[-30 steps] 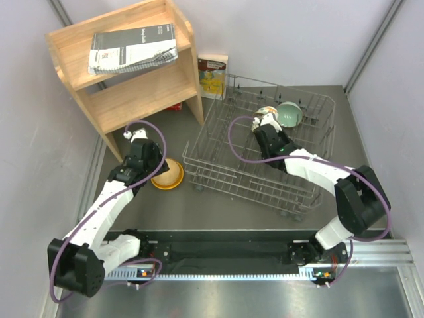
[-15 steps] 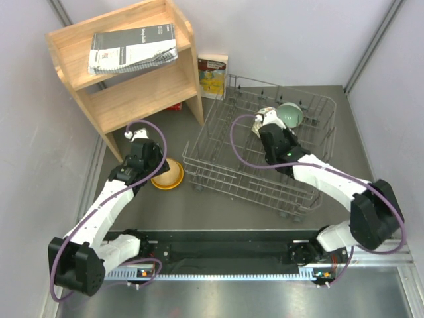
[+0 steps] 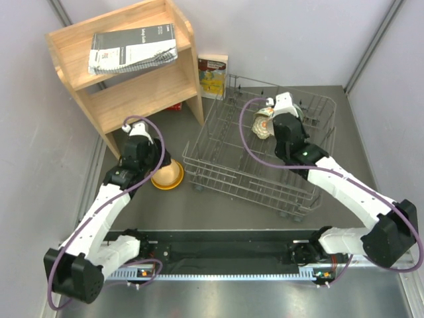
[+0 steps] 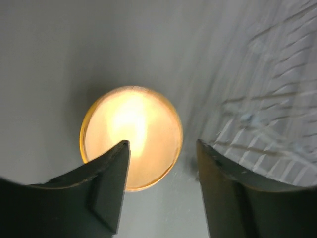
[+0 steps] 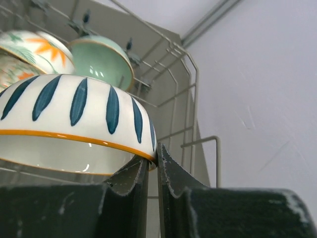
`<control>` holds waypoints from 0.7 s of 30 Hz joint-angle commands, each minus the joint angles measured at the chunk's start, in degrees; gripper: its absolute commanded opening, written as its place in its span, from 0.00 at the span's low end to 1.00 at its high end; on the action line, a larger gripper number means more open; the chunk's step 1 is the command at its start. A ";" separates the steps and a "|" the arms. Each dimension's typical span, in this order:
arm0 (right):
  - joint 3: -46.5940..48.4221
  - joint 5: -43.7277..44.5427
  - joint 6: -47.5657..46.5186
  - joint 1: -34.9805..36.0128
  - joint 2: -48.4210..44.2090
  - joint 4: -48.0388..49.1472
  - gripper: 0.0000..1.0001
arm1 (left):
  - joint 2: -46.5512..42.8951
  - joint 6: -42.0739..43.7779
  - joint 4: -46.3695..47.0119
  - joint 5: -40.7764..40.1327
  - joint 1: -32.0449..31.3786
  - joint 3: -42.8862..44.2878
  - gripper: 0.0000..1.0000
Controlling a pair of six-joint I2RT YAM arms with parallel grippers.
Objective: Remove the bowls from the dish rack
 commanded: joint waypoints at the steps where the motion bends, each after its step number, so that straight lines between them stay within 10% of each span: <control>1: 8.22 -7.07 5.85 -0.57 -4.18 -1.40 0.00 | -4.85 5.17 11.07 1.42 0.15 5.37 0.66; 21: 14.03 -38.81 20.34 -0.57 0.65 -8.72 0.00 | 10.35 11.59 20.57 23.93 -6.68 19.34 0.66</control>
